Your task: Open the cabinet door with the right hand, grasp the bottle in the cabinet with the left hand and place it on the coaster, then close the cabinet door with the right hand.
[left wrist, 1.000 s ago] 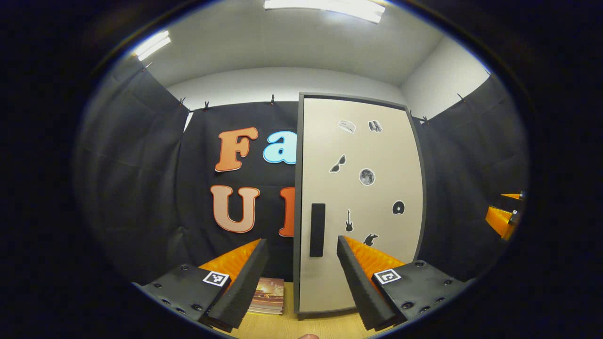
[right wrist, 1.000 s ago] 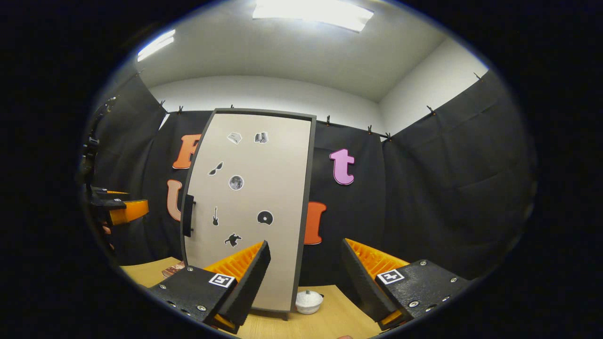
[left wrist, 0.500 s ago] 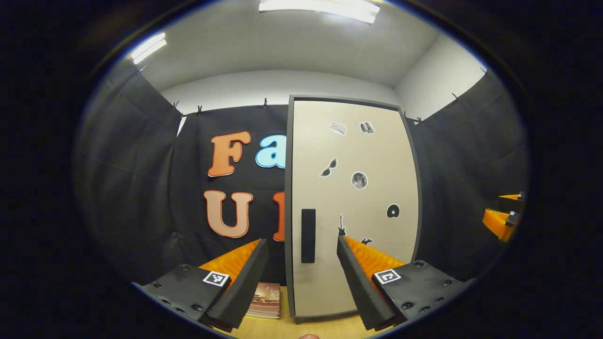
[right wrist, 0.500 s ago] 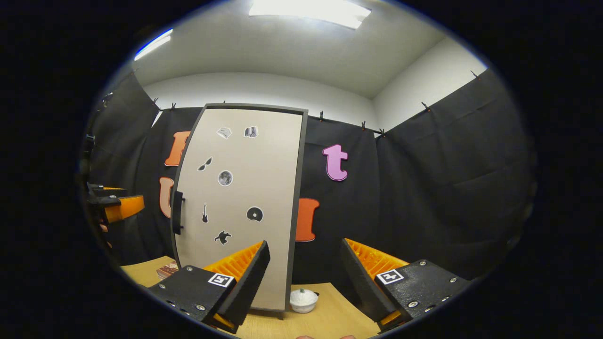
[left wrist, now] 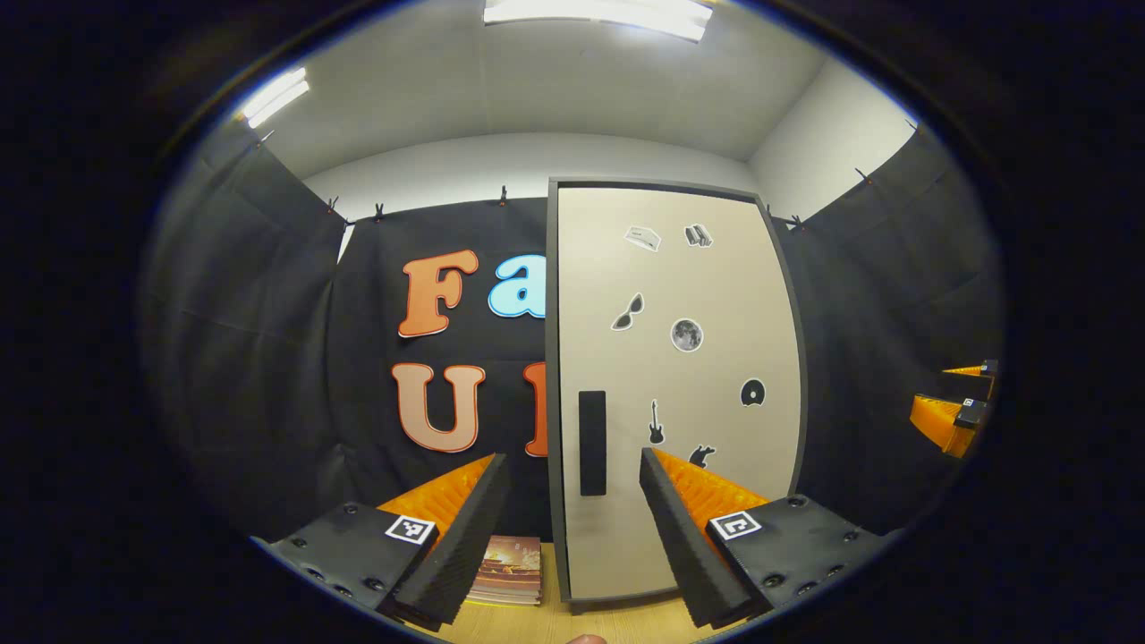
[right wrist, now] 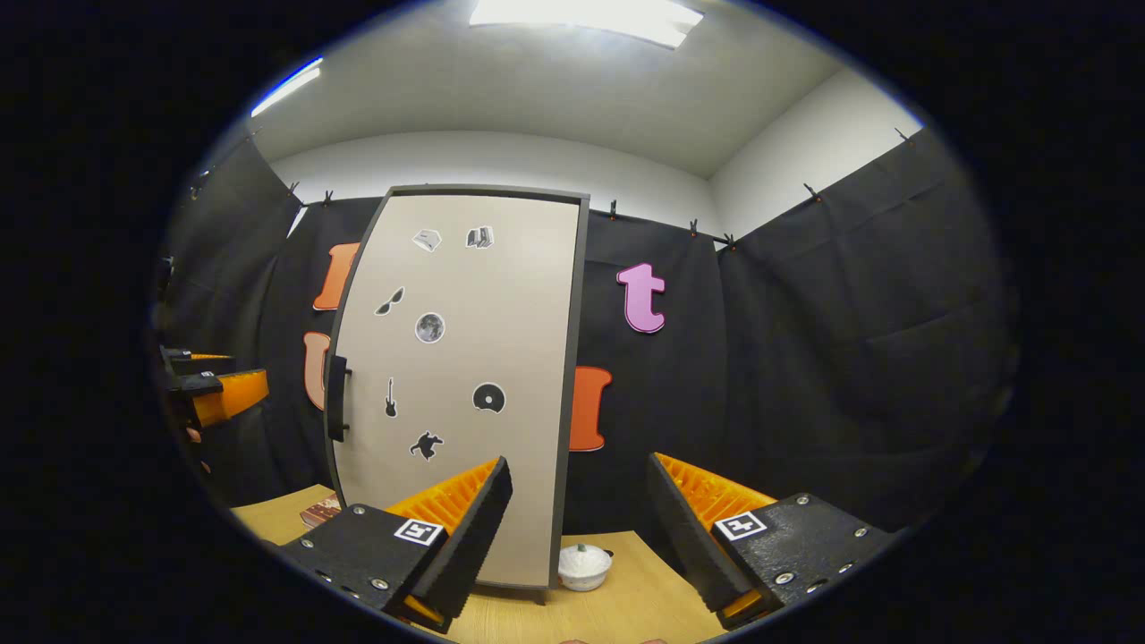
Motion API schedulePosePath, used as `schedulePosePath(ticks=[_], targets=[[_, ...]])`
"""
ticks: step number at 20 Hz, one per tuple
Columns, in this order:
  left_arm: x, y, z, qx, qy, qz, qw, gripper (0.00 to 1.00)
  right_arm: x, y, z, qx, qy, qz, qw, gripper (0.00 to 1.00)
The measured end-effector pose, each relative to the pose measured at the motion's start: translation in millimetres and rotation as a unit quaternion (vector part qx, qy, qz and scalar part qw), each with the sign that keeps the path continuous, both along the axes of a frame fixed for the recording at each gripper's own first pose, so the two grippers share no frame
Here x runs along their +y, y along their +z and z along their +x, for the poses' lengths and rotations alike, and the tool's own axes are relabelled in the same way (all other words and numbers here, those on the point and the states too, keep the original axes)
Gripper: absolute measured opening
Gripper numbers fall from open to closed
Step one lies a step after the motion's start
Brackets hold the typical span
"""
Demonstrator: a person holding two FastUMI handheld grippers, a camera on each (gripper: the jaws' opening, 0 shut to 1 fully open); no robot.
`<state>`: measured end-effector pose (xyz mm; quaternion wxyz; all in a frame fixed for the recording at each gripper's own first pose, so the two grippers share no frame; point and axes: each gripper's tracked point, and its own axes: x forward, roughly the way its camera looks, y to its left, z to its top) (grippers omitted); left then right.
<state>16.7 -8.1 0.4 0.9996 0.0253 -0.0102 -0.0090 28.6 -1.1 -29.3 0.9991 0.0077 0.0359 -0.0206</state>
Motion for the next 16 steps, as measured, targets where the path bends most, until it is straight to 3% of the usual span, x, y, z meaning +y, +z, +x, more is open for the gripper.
schedulePosePath(ticks=[9, 16], targets=[[63, -12, -12, 0.005, 0.049, 0.018, 0.999, 0.96, 76, -25, 32, 0.035, 0.055, 0.018, 0.998, 0.95], [127, -42, -26, 0.03, 0.088, 0.028, 0.995, 0.96, 183, -34, 78, 0.051, 0.121, 0.024, 0.991, 0.95]])
